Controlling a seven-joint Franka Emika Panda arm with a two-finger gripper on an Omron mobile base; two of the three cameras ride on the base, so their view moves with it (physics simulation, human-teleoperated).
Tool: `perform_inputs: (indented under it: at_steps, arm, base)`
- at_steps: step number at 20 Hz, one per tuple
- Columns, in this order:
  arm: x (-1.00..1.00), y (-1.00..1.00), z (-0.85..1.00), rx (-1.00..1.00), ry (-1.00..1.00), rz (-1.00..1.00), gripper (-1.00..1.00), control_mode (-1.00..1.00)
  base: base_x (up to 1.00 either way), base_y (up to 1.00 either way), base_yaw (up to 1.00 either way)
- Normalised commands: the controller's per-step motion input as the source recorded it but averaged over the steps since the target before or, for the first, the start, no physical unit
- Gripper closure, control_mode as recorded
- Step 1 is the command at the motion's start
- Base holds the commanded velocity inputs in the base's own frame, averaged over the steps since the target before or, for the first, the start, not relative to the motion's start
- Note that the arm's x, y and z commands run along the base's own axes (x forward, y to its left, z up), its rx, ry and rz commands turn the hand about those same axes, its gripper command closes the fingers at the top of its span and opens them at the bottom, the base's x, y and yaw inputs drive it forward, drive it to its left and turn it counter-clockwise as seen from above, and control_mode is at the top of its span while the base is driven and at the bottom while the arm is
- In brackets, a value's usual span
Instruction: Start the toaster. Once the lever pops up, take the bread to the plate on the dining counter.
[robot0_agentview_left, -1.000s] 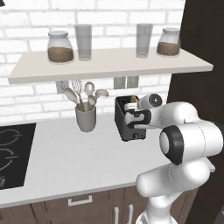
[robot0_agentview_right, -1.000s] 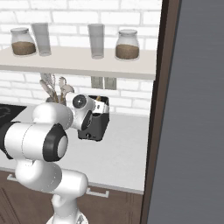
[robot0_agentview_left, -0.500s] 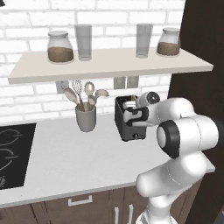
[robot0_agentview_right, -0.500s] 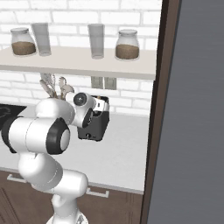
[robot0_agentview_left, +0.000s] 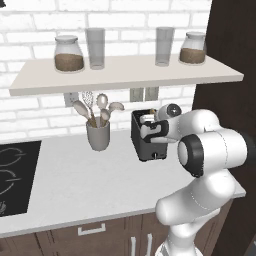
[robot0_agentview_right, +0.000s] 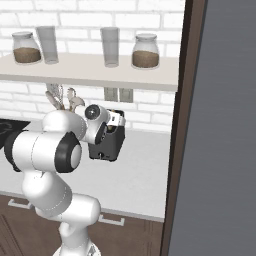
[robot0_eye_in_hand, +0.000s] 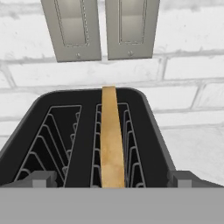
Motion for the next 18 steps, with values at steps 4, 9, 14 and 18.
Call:
perform_inputs:
  at_steps: [4,9,14,18]
  arm:
    - [0.00,0.00,0.00,0.00,0.00,0.00,-1.00,-1.00]
    - [0.00,0.00,0.00,0.00,0.00,0.00,-1.00,-1.00]
    - [0.00,0.00,0.00,0.00,0.00,0.00,1.00,-1.00]
    - [0.00,0.00,0.00,0.00,0.00,0.00,1.00,-1.00]
  base:
    - [0.00,0.00,0.00]
    - [0.00,0.00,0.00]
    - [0.00,0.00,0.00]
    - [0.00,0.00,0.00]
